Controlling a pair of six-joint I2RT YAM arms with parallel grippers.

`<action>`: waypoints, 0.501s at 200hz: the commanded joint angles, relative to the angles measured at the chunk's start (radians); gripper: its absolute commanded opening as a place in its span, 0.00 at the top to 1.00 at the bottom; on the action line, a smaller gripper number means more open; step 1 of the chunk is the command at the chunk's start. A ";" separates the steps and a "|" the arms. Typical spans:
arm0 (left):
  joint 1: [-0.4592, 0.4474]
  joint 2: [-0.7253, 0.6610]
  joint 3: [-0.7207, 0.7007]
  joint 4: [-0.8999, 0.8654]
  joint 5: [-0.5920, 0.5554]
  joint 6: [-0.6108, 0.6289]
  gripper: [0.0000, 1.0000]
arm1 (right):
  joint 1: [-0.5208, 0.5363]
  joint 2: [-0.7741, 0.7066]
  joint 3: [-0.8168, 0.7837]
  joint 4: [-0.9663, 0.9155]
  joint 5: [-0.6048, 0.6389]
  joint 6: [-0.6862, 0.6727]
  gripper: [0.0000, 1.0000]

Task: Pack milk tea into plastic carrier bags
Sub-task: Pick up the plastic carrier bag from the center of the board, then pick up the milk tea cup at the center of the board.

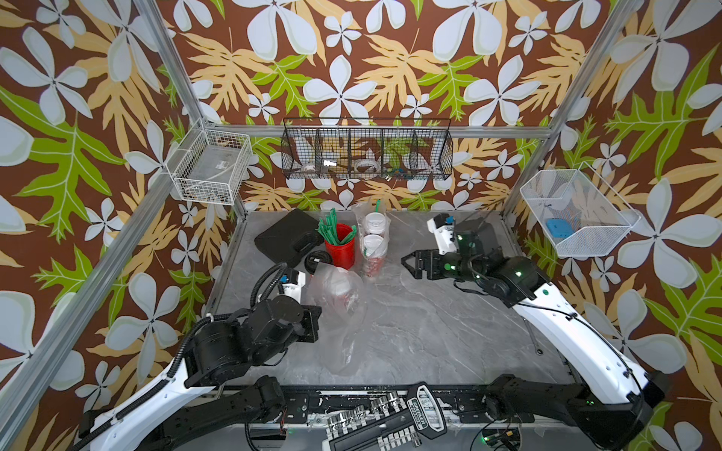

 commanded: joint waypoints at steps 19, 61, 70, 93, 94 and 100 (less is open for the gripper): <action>0.000 -0.056 0.042 -0.184 -0.203 -0.071 1.00 | 0.099 0.241 0.219 -0.033 0.060 -0.105 0.06; 0.000 -0.101 0.091 -0.270 -0.331 -0.107 1.00 | 0.184 0.544 0.562 -0.103 0.089 -0.174 0.06; -0.001 -0.110 0.102 -0.279 -0.354 -0.114 1.00 | 0.198 0.612 0.645 -0.127 0.088 -0.186 0.06; 0.000 -0.129 0.122 -0.284 -0.400 -0.121 1.00 | 0.225 0.779 0.858 -0.203 0.104 -0.216 0.06; 0.000 -0.129 0.123 -0.284 -0.402 -0.121 1.00 | 0.226 0.786 0.865 -0.207 0.104 -0.216 0.06; 0.000 -0.132 0.126 -0.287 -0.413 -0.122 1.00 | 0.229 0.822 0.909 -0.222 0.107 -0.218 0.06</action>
